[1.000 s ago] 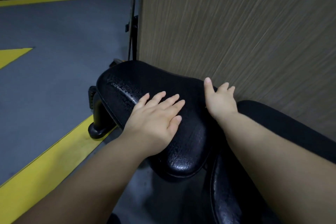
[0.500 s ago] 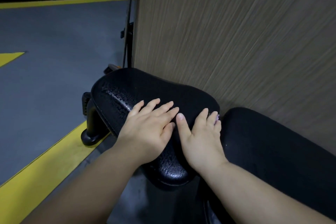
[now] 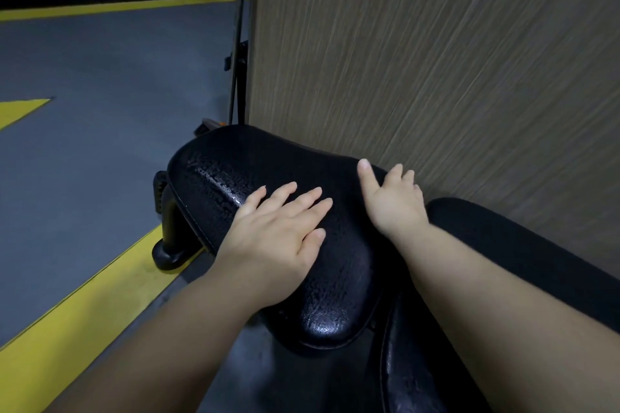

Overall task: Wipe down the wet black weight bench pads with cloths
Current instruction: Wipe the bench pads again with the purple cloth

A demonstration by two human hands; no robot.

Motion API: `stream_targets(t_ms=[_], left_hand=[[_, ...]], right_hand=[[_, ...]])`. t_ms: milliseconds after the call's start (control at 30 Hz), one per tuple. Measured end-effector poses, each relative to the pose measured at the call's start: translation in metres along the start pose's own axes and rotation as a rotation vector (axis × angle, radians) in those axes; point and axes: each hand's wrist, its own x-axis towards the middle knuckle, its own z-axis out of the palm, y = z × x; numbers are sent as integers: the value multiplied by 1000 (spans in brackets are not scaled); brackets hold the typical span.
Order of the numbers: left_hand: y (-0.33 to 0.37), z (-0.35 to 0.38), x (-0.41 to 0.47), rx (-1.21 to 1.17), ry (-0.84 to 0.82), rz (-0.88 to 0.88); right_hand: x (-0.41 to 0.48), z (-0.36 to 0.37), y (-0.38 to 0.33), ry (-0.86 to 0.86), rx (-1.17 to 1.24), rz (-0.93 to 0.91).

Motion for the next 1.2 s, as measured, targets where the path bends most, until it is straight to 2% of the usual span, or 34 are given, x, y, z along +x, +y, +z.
stream_targets(t_ms=[167,467,667,933,1067,1133,1200], left_hand=[[0,-1,1,-5,-17,-9],[-2,-3,5,25,-63,22],[-1,-4,5,27,-88,18],[-18,-18,27,-1,-233,109],[-19,-15,39,19,-227,91],[-21,-14,43,9,-204,73],[-21,-12,45,4,-170,54]], right_hand=[[24,-9,0,-49,20,45],[-49,5,2,-56,-124,-77],[-34,6,-4,-42,-116,-39],[21,-8,-3,5,-15,-23],[25,-16,7,148,264,25],[27,-18,10,144,247,94],[31,-18,11,97,124,126]])
